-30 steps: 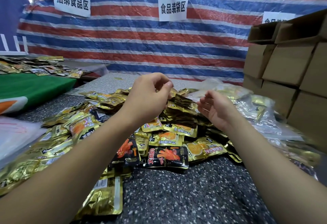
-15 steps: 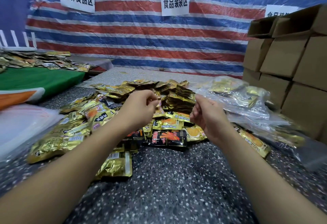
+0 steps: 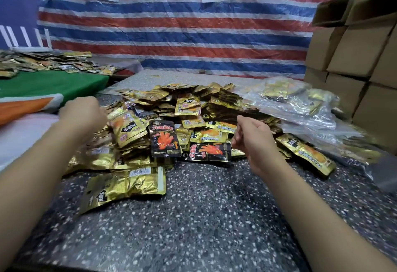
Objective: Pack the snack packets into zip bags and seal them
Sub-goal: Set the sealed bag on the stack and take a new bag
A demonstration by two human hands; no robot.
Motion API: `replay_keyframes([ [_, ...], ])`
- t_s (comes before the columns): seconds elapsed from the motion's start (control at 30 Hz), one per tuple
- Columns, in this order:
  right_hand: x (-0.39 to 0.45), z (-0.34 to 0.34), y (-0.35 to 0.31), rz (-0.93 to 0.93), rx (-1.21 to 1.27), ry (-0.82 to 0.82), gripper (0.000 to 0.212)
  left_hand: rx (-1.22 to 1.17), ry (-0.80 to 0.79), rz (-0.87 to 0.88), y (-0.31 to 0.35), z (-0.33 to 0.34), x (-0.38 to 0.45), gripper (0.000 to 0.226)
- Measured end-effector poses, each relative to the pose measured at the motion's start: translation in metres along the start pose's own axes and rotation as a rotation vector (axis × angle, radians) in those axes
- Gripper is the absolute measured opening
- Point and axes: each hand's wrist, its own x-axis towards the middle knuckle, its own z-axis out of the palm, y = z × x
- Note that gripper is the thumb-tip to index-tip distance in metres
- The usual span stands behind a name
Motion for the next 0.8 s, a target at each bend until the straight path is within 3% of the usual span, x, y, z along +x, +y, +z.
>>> replay_keyframes([
  [0.07,-0.001,0.002,-0.001,-0.012,-0.007,-0.013,0.045,0.021,-0.044,-0.093,-0.023,0.006,0.008,0.035],
  [0.2,-0.003,0.003,0.000,-0.029,-0.038,-0.030,0.045,-0.053,-0.160,-0.277,-0.060,0.019,0.014,0.075],
  [0.3,-0.003,0.003,0.000,-0.025,-0.041,-0.025,0.045,-0.043,-0.194,-0.239,-0.074,0.030,0.012,0.053],
  [0.43,-0.003,0.002,0.001,-0.023,-0.056,-0.018,0.045,0.040,-0.046,-0.250,-0.074,0.031,0.005,0.035],
  [0.8,-0.004,0.003,0.001,-0.031,-0.102,-0.025,0.042,0.026,-0.007,-0.281,-0.071,0.026,0.003,0.030],
])
